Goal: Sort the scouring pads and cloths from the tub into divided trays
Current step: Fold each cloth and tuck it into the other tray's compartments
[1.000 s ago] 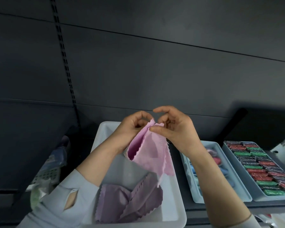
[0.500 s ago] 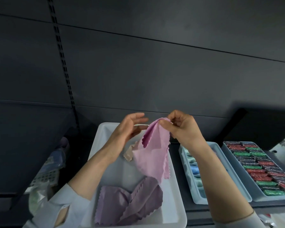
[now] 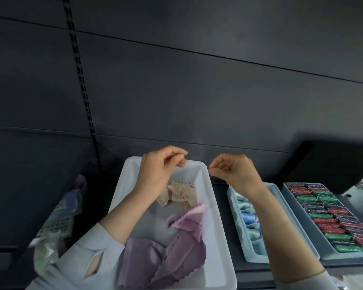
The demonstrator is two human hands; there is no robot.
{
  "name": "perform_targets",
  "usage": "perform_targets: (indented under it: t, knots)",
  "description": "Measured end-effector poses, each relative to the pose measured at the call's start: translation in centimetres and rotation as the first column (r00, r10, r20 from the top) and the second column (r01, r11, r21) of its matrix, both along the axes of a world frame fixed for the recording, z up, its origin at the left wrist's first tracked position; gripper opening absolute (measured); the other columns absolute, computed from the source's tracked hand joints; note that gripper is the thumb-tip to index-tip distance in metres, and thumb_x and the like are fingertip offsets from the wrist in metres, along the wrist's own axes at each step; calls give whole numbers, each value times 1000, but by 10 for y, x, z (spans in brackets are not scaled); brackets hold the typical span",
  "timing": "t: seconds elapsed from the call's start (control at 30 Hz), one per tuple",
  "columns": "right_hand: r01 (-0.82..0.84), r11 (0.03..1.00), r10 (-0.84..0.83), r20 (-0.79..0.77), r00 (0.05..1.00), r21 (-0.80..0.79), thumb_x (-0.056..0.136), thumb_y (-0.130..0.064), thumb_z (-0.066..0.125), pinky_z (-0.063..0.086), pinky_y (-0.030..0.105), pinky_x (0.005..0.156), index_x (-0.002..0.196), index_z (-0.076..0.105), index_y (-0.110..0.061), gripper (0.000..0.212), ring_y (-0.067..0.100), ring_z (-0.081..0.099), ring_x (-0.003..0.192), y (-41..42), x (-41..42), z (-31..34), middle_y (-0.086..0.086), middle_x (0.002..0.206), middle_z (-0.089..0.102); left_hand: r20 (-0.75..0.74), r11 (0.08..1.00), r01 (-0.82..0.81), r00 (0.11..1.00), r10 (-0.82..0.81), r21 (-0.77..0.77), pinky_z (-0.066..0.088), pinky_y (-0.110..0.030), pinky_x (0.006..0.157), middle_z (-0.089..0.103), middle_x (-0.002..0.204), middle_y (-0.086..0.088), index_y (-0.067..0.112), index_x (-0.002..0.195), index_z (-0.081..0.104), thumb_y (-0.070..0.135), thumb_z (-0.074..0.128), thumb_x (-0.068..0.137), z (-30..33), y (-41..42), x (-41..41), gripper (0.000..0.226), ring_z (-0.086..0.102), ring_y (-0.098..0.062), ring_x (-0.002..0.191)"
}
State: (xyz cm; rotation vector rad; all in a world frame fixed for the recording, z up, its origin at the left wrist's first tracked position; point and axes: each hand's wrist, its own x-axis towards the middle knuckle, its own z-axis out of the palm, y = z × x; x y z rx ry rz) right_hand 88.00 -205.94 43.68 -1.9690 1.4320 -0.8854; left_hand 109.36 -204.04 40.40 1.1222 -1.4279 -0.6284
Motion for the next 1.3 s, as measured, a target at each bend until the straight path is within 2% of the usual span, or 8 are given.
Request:
perform_targets:
  t: [0.23,0.43,0.6,0.77,0.9,1.1,1.23,1.3]
  knots:
    - [-79,979,129,-272,954,187,74,-14,75,53,25,72,76,73,-23,9,4,65,68,-1,12,-64,-10,71,70,353,944,35,922,-157,328,53,-25,89,74,102,11,21,108,73,22,71,87,-77,-8,11,21,69,-5,92]
    - [-152,785,528,-520,672,600,72,-30,82,48,27,75,100,60,-21,37,20,62,89,34,36,-150,3,99,65,369,851,12,898,-241,526,51,-26,92,74,105,2,15,110,72,16,73,85,-138,14,21,25,69,-11,95]
    - [-65,895,397,-718,572,442,81,-34,68,50,34,86,114,62,-20,37,30,61,105,49,54,-193,7,112,64,380,793,59,855,-353,606,50,-17,86,72,108,1,15,109,72,4,68,84,-163,29,23,27,67,-14,101]
    - [-76,904,324,-561,762,420,91,-45,48,47,31,81,105,66,-25,30,27,62,98,38,49,-174,5,103,68,510,802,141,704,-494,581,45,-23,88,62,124,-2,14,120,66,7,67,80,-175,40,11,41,60,-19,110]
    - [-66,917,232,-392,890,392,89,-36,48,45,31,79,92,66,-26,20,26,60,97,27,41,-141,1,98,66,471,913,55,843,-260,405,45,-30,66,71,89,-4,16,92,73,31,70,84,-162,29,9,17,66,-20,81]
    - [-127,944,96,116,989,303,82,-17,77,46,12,70,97,63,-27,22,0,61,81,22,16,-96,-18,85,67,318,959,-6,944,-88,283,48,-32,67,72,78,1,16,92,73,56,42,82,-107,14,14,51,63,-17,71]
    - [-58,983,34,135,990,174,81,-13,78,53,34,75,92,70,-20,15,16,63,73,15,8,-75,-2,83,71,214,981,-21,977,-21,195,31,-31,53,34,55,4,7,64,45,48,52,93,-68,10,17,51,32,-9,53]
    - [-61,987,25,236,971,147,86,-8,72,48,30,67,86,72,-7,2,11,54,66,17,8,-61,4,75,67,160,982,-17,987,-13,188,25,-27,50,26,54,5,10,60,34,37,54,97,-49,12,16,51,26,-8,51]
